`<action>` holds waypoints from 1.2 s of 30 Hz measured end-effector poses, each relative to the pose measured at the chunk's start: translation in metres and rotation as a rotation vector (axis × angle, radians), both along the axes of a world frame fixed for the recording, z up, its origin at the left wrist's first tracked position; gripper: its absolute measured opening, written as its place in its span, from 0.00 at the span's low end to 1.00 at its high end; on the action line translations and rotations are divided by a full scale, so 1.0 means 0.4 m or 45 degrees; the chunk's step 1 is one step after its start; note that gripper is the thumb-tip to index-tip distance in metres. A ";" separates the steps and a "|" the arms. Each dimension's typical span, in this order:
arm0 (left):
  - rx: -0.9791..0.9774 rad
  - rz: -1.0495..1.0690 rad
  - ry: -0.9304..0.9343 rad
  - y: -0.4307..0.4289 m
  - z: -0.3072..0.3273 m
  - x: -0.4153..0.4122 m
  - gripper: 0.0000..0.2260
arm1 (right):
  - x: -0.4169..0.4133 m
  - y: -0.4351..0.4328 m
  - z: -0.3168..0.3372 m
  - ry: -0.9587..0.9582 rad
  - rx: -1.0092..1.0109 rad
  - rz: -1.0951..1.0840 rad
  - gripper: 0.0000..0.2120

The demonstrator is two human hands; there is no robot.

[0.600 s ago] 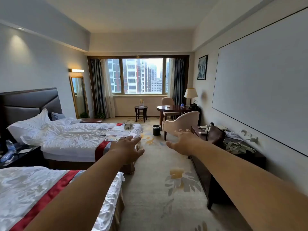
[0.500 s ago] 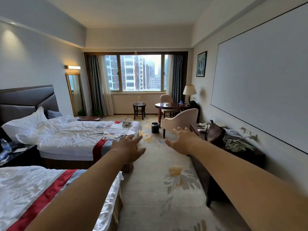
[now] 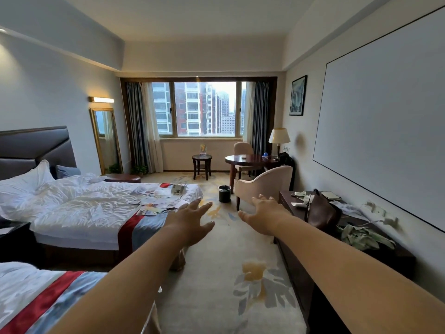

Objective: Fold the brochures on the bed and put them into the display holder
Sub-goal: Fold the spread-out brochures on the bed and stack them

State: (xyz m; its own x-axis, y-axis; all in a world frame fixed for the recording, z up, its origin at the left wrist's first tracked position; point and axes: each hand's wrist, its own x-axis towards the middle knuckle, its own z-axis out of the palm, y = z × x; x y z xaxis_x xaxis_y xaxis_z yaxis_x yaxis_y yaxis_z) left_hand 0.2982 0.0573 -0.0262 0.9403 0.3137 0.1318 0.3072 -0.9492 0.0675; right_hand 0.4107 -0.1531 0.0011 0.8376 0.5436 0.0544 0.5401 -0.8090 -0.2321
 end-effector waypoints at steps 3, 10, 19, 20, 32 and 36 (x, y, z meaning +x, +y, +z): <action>-0.061 0.052 -0.034 0.026 0.006 0.134 0.32 | 0.148 0.037 0.011 0.017 0.026 0.004 0.41; -0.050 0.085 -0.001 0.137 -0.006 0.429 0.31 | 0.475 0.146 -0.012 0.066 -0.028 -0.034 0.43; 0.073 0.061 0.037 0.425 -0.005 0.900 0.31 | 0.922 0.404 -0.041 -0.024 -0.009 -0.036 0.39; 0.062 0.054 0.040 0.457 -0.004 0.961 0.31 | 0.974 0.430 -0.042 -0.027 -0.002 -0.038 0.38; 0.018 -0.056 0.017 0.667 -0.041 1.601 0.29 | 1.561 0.642 -0.054 0.023 -0.033 -0.121 0.39; 0.043 -0.056 -0.046 0.725 -0.043 1.868 0.29 | 1.807 0.709 -0.050 -0.051 -0.121 -0.002 0.29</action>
